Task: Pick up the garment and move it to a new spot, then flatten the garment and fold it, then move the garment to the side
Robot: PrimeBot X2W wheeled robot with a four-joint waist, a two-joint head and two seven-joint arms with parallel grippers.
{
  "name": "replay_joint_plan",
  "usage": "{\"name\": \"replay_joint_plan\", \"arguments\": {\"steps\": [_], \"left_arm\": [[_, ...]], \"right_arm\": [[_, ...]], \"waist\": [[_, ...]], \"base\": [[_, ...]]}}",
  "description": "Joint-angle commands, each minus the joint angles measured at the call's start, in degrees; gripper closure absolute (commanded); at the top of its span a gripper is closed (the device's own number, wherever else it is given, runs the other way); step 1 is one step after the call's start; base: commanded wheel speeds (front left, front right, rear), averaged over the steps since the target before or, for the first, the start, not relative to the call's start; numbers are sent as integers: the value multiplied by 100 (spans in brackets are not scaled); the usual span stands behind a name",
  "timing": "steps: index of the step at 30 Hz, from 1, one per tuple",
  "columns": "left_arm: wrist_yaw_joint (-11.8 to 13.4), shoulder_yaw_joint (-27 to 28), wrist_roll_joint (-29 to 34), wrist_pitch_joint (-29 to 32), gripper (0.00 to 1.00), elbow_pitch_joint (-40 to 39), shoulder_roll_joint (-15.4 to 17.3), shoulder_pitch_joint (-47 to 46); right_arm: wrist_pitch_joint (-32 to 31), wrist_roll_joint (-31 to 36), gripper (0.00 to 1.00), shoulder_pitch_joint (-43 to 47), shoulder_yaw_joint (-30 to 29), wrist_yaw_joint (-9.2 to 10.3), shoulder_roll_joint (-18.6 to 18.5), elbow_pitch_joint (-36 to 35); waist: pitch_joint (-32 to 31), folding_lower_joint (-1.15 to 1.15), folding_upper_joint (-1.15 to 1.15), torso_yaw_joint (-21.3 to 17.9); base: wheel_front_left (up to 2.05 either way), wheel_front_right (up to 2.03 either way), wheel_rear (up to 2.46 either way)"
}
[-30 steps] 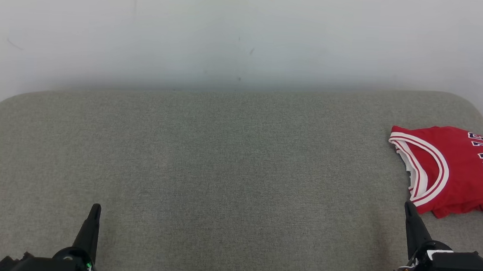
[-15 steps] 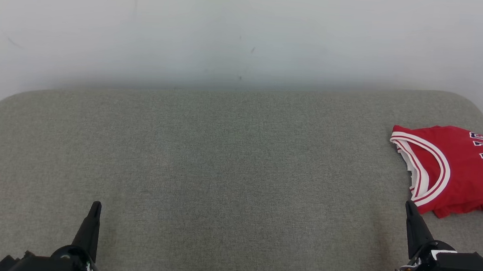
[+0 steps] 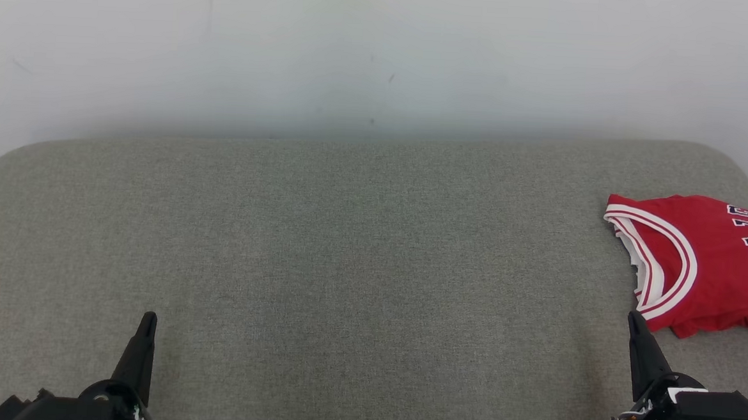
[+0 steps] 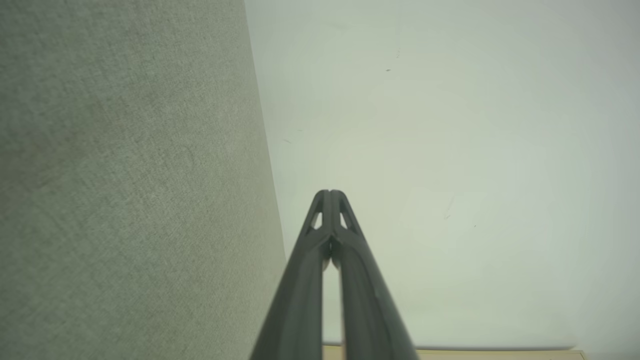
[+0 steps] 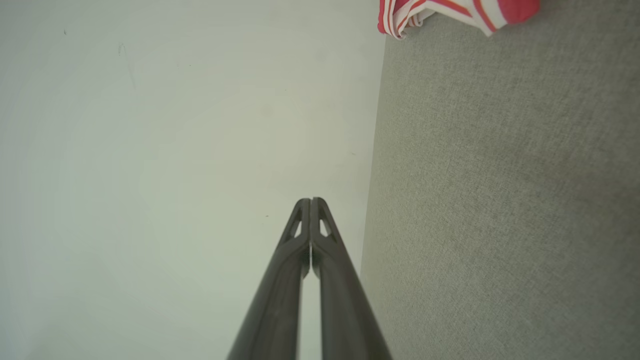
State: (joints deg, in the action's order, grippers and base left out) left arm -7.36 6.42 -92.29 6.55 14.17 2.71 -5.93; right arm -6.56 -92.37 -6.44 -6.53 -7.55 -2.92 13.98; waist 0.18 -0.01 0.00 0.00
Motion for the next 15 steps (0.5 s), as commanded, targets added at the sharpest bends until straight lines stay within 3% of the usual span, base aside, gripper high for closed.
{"name": "replay_joint_plan", "arguments": {"steps": [1,15], "left_arm": [[-28,20,-26,16,100,-22,31,-62],[-24,19,-26,16,100,-23,31,-61]], "right_arm": [[-15,-8,100,47,-11,12,7,-11],[-15,-8,100,46,-11,12,7,-11]], "waist": [[0,1,0,0],[0,1,0,0]], "base": [[0,0,0],[0,0,0]]}}
